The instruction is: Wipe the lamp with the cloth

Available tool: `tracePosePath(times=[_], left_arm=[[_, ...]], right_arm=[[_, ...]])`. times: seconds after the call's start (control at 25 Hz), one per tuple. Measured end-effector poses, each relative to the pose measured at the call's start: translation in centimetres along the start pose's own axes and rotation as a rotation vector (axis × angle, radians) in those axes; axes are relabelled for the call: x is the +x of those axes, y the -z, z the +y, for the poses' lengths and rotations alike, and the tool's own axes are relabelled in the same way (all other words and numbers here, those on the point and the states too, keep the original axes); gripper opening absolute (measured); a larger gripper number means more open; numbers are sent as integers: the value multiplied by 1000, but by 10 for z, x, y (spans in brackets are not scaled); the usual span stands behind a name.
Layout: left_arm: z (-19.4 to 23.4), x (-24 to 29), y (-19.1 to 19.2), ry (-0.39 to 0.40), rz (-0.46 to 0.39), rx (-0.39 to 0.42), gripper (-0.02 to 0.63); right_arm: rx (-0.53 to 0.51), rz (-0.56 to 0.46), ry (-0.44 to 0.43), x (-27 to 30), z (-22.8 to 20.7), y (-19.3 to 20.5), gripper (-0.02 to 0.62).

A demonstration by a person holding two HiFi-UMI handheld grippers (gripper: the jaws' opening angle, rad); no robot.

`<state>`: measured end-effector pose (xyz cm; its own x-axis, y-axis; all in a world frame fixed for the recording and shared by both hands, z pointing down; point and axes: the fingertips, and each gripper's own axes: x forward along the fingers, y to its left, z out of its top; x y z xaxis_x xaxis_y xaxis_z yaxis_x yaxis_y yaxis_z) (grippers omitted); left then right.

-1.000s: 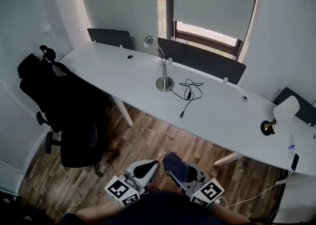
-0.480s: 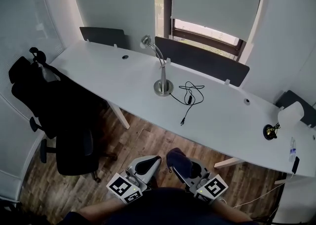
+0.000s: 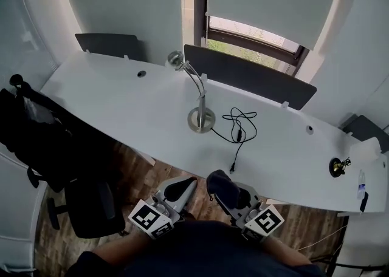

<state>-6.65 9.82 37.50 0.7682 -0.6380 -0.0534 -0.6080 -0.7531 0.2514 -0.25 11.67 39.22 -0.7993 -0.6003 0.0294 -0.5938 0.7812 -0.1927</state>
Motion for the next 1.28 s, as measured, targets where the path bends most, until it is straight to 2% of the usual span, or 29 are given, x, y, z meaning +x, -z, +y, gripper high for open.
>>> tracePosePath(times=[0.2, 0.4, 0.76, 1.28], left_arm=[[71, 25, -22, 29, -1, 9, 6], [109, 51, -22, 15, 17, -18, 6], [149, 116, -14, -82, 56, -18, 6], [206, 171, -4, -302, 105, 3, 8]], right_arm=[[-6, 3, 76, 51, -43, -13, 132], [7, 9, 105, 79, -76, -16, 132], [26, 41, 38, 96, -154, -15, 132], [34, 103, -110, 115, -227, 7, 132]])
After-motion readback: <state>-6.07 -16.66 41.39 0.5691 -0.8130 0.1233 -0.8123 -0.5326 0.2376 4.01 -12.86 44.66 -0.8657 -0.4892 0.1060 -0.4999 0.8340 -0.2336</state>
